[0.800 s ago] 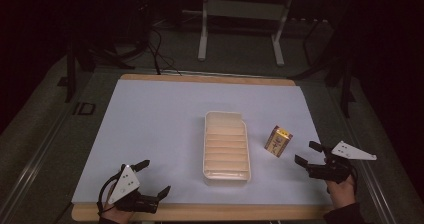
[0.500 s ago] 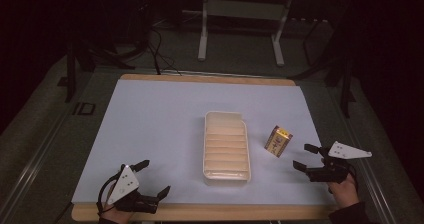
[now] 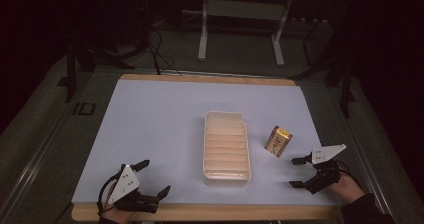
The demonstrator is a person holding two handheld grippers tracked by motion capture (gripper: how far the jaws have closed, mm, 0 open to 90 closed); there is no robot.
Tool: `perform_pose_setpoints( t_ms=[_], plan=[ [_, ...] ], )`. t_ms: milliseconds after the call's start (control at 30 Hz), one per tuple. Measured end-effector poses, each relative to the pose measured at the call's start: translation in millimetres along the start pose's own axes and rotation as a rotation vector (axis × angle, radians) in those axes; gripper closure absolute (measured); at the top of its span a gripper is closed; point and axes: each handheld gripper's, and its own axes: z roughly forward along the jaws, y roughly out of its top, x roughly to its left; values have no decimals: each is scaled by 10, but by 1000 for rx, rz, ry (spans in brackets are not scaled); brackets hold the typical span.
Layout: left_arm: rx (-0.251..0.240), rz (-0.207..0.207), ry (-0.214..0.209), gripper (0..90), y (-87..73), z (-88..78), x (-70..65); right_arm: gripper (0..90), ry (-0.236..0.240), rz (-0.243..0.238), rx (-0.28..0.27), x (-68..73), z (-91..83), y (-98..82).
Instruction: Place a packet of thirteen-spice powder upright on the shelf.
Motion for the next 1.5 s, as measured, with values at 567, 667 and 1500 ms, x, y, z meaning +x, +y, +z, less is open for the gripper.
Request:
perform_pose_setpoints(
  t_ms=[567, 667, 1500],
  plan=[
    [3, 2, -1, 0, 0, 3, -2, 139, 4, -99, 469, 119, 173, 319],
    [1, 1, -3, 0, 0, 1, 0, 130, 5, -80, 561, 150, 207, 401],
    [4, 5, -5, 0, 2, 0, -5, 140, 82, -76, 769, 358, 397, 1127]
  ],
)
